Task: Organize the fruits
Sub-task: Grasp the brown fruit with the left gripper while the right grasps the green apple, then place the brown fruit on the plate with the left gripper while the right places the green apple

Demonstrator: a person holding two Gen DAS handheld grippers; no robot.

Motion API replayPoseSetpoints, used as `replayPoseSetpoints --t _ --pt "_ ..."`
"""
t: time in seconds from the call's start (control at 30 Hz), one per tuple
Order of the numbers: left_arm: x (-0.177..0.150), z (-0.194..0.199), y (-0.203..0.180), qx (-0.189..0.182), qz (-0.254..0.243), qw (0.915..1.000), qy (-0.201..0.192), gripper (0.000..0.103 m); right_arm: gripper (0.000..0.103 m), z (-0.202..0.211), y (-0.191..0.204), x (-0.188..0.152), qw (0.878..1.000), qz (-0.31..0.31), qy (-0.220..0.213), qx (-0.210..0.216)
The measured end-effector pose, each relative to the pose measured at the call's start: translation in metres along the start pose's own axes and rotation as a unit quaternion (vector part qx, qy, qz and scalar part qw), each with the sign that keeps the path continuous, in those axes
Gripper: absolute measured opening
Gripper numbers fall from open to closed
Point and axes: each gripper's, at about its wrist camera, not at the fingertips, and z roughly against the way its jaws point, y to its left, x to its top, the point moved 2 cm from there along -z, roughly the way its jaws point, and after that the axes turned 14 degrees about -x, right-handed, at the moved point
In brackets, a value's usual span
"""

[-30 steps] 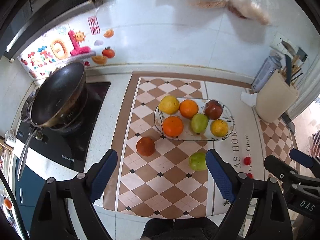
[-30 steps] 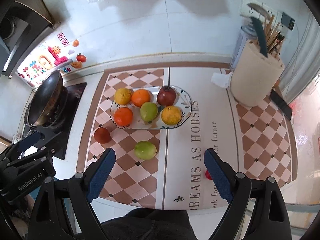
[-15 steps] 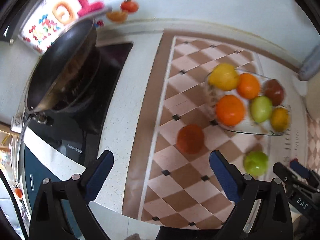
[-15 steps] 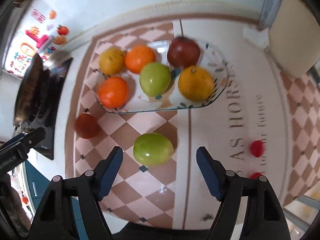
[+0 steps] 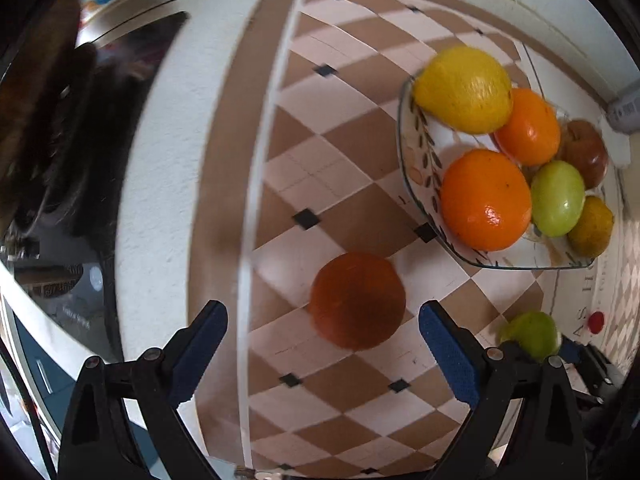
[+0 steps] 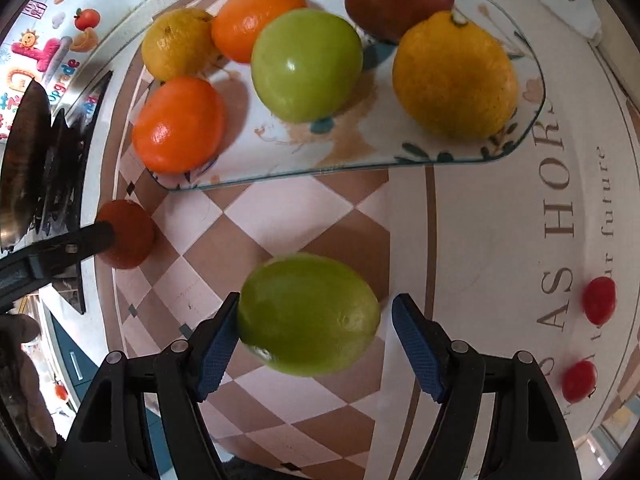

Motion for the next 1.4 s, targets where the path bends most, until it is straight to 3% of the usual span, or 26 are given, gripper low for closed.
replayPoseSetpoints --t 0.07,0.17,0.23,0.57,0.83,1.07,1.23,1.4 --pt "0.002 -0.01 -0.007 -0.006 -0.018 0.9998 0.004 0.092 0.068 -0.001 0.001 0.001 1.0 0.002 0.001 0.009" --pt "-0.001 -0.02 -0.014 -0.008 -0.031 0.9993 0.018 0.051 0.065 -0.001 0.004 0.001 1.0 0.012 0.001 -0.005" --pt "-0.007 -0.019 -0.02 0.0 -0.037 0.9992 0.013 0.051 0.065 -0.004 0.003 -0.002 1.0 0.015 0.007 -0.008" --pt "-0.074 -0.028 -0.065 -0.065 -0.038 0.9965 0.036 0.051 0.065 0.003 -0.031 -0.032 0.999 0.016 0.019 -0.023" --pt "-0.086 -0.034 -0.076 -0.05 -0.053 0.9969 0.031 0.051 0.065 -0.005 -0.036 -0.032 0.999 0.007 0.028 -0.013" --pt "-0.071 -0.002 -0.098 -0.067 -0.049 0.9965 -0.01 0.05 0.065 0.021 -0.076 -0.031 0.999 -0.035 0.016 0.031" --pt "-0.043 0.036 -0.119 -0.117 -0.041 0.9918 -0.032 0.05 0.065 0.056 -0.109 0.004 0.996 -0.072 -0.02 0.058" --pt "0.008 0.054 -0.121 -0.126 -0.03 0.9905 -0.047 0.05 0.065 0.078 -0.138 0.055 0.991 -0.099 -0.051 0.066"
